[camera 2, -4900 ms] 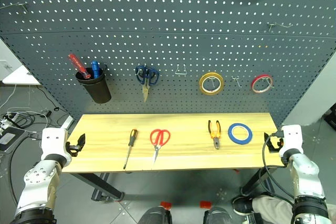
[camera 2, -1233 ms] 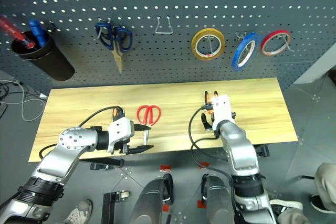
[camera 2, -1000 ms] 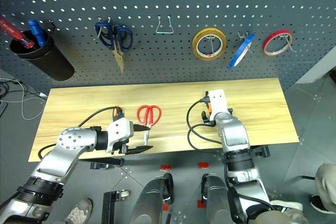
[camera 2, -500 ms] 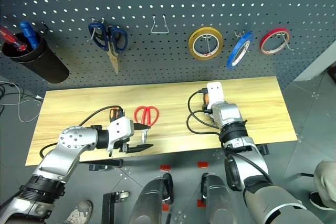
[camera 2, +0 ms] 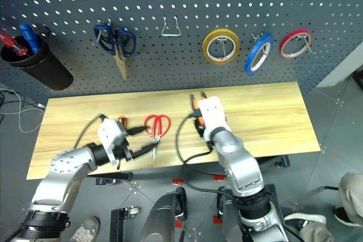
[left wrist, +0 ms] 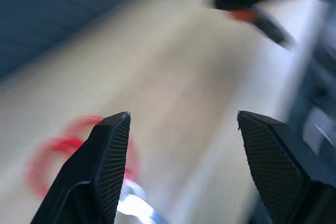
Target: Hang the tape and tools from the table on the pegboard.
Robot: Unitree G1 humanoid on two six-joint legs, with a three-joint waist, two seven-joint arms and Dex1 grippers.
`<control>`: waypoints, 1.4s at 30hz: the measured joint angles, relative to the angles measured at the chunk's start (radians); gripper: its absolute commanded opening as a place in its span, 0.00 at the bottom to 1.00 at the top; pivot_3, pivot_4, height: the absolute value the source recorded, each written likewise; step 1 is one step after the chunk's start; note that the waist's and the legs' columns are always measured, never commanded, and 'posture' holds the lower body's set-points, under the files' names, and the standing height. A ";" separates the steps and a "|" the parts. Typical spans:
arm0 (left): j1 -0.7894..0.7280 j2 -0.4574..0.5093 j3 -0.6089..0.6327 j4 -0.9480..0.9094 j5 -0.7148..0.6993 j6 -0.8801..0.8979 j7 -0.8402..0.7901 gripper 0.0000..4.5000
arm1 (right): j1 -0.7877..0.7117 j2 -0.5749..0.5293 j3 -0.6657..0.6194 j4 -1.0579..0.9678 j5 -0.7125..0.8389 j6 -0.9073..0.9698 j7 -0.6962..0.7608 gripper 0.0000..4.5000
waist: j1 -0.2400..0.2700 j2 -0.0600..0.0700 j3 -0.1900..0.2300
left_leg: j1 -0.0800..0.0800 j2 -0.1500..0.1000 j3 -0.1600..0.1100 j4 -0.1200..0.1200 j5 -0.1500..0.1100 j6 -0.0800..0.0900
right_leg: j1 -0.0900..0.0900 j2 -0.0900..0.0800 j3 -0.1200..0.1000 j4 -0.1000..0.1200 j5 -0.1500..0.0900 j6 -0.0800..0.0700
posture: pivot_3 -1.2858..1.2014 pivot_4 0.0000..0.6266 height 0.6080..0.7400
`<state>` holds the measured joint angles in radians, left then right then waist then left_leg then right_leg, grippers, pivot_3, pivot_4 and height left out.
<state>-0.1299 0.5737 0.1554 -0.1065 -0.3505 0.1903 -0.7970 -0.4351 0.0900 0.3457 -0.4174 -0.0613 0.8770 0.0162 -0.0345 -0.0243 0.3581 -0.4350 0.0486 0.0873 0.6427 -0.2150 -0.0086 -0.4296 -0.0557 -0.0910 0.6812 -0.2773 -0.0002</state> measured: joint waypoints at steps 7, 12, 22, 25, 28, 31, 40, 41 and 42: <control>-0.058 -0.020 0.068 -0.056 0.016 0.035 0.161 0.76 | -0.236 0.037 -0.015 0.129 -0.044 -0.299 -0.036 0.60 | 0.009 -0.004 -0.002 | 0.002 -0.001 -0.001 0.002 0.001 -0.001 | 0.004 0.000 -0.002 0.000 0.004 -0.002 | 0.52 0.52 1.00; -0.161 0.005 0.014 -0.087 -0.004 0.134 0.130 0.76 | -0.537 0.030 -0.143 0.411 -0.032 -0.520 -0.031 0.60 | 0.012 -0.004 -0.002 | 0.001 -0.001 -0.002 0.002 0.001 -0.002 | 0.004 0.000 -0.003 -0.001 0.005 -0.005 | 0.52 0.52 1.00; -0.275 0.003 -0.038 -0.083 -0.023 0.212 0.108 0.76 | -0.783 0.007 -0.270 0.859 -0.034 -0.878 -0.079 0.60 | 0.006 -0.004 -0.002 | 0.001 0.000 0.000 -0.002 0.001 -0.002 | 0.003 0.000 -0.003 -0.003 0.003 -0.007 | 0.53 0.53 1.00; -0.286 0.003 -0.039 -0.080 -0.022 0.214 0.110 0.76 | -0.815 0.027 -0.286 0.938 -0.033 -0.939 -0.097 0.60 | 0.005 -0.004 -0.002 | 0.001 0.000 0.001 -0.001 0.001 -0.002 | 0.003 0.000 -0.002 -0.002 0.003 -0.008 | 0.54 0.54 1.00; -0.294 0.000 -0.039 -0.076 -0.021 0.214 0.115 0.76 | -0.844 0.055 -0.293 1.005 -0.033 -0.993 -0.121 0.60 | 0.006 -0.004 -0.002 | 0.001 0.000 0.001 0.001 0.001 -0.002 | 0.003 0.000 -0.002 -0.001 0.003 -0.008 | 0.54 0.55 1.00; -0.295 -0.003 -0.040 -0.075 -0.018 0.214 0.122 0.76 | -0.843 0.072 -0.283 1.056 -0.035 -1.048 -0.138 0.60 | 0.012 -0.004 -0.002 | 0.001 0.000 0.000 0.001 0.001 -0.002 | 0.003 0.000 -0.002 -0.001 0.003 -0.008 | 0.54 0.55 1.00; -0.297 -0.052 -0.042 0.007 0.043 0.133 0.169 0.76 | -0.788 0.056 -0.236 1.222 -0.136 -1.196 -0.241 0.60 | 0.032 -0.004 -0.002 | 0.001 0.000 0.000 0.001 0.001 -0.002 | 0.003 -0.001 -0.002 -0.001 0.003 -0.008 | 0.54 0.55 1.00; -0.298 -0.062 -0.044 0.019 0.050 0.121 0.178 0.76 | -0.788 0.052 -0.236 1.232 -0.145 -1.201 -0.246 0.60 | 0.032 -0.004 -0.002 | 0.001 0.000 0.000 0.001 0.001 -0.002 | 0.003 -0.001 -0.002 -0.001 0.003 -0.008 | 0.54 0.55 1.00; -0.299 -0.071 -0.046 0.033 0.062 0.104 0.184 0.76 | -0.788 0.048 -0.236 1.240 -0.153 -1.209 -0.255 0.60 | 0.032 -0.004 -0.002 | 0.001 0.000 0.000 0.001 0.001 -0.002 | 0.003 -0.001 -0.002 -0.001 0.003 -0.008 | 0.54 0.55 1.00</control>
<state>-0.4288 0.5031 0.1090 -0.0739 -0.2889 0.2947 -0.6127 -1.2231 0.1377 0.1097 0.8230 -0.2140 -0.3315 -0.2386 -0.0025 -0.0279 0.3566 -0.4339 0.0484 0.0876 0.6434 -0.2137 -0.0103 -0.4265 -0.0563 -0.0933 0.6800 -0.2742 -0.0079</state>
